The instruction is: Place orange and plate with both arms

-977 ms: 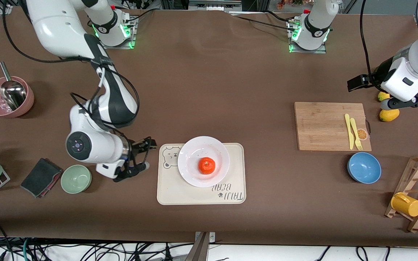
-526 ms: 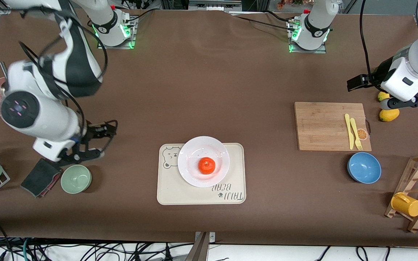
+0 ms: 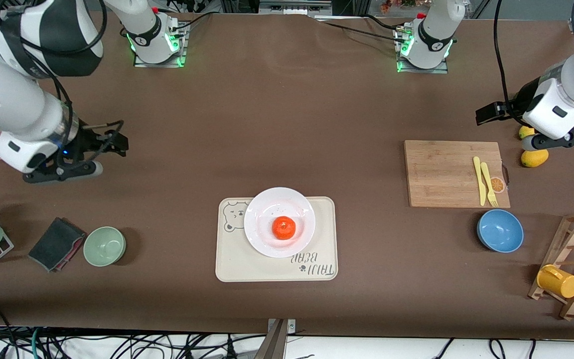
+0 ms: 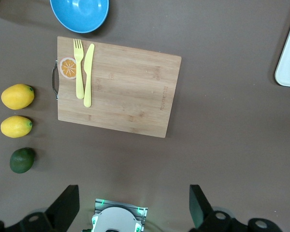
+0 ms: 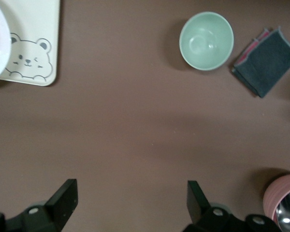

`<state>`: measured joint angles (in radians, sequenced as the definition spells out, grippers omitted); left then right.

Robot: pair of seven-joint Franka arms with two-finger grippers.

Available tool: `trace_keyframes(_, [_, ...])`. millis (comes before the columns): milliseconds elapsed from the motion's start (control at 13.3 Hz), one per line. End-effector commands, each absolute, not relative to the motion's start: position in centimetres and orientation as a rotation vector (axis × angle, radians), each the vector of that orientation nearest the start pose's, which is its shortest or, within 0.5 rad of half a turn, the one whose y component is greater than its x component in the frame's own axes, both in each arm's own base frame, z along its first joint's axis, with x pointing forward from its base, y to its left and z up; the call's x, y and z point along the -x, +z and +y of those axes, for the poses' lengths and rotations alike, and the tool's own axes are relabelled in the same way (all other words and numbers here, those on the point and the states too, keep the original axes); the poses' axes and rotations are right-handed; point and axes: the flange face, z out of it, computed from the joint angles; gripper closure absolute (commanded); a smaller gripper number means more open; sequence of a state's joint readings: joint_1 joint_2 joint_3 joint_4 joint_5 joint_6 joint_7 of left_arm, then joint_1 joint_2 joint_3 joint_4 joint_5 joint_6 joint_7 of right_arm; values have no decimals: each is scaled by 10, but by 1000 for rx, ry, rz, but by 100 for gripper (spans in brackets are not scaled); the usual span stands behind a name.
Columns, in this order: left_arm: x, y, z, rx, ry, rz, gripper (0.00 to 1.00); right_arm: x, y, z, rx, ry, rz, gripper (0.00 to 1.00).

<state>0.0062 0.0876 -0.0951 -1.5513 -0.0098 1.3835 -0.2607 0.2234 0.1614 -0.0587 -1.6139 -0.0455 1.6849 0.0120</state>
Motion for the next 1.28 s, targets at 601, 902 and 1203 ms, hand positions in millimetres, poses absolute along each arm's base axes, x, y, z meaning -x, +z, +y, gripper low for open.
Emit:
trace_keyframes(601, [-549,573,-27,3116,422,-325,0,-530,598,0,3146,-2,-2,0])
trace_keyframes(902, [-549,572,-27,3116,424,-325,0,-546,610,3,3168,24,-21,0])
trace_keyframes(1203, [-549,572,-27,3116,424,-325,0,-551,600,-8,3158,51,18,0])
